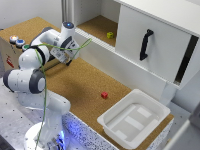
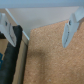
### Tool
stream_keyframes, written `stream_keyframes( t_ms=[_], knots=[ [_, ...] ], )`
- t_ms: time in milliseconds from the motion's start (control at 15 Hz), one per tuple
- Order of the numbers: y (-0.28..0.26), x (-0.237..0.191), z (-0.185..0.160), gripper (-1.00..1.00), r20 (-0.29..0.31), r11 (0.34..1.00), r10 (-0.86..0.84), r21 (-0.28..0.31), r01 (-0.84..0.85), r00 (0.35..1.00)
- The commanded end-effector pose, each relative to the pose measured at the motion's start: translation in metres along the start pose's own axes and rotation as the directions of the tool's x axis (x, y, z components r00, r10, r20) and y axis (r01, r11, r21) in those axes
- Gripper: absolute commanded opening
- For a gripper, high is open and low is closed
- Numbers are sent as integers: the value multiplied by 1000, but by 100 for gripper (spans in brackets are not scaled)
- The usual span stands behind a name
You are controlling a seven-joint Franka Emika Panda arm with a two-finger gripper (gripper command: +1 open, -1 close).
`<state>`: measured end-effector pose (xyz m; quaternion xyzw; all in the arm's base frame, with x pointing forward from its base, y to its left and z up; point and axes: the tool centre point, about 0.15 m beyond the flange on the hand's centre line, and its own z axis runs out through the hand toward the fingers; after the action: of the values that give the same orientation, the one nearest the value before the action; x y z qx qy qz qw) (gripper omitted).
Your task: Pull the handle of the drawer
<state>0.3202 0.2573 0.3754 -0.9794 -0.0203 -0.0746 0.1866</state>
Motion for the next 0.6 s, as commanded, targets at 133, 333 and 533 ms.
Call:
stream_keyframes(
  t_ms=[133, 333, 533],
  knots=[
    [-30, 12, 71, 100, 35, 987, 8, 160, -13, 999],
    [-37, 17, 76, 100, 15, 972, -12, 236, 8, 1000],
    [-37, 18, 85, 100, 31, 946, -2, 325, -9, 1000]
  ],
)
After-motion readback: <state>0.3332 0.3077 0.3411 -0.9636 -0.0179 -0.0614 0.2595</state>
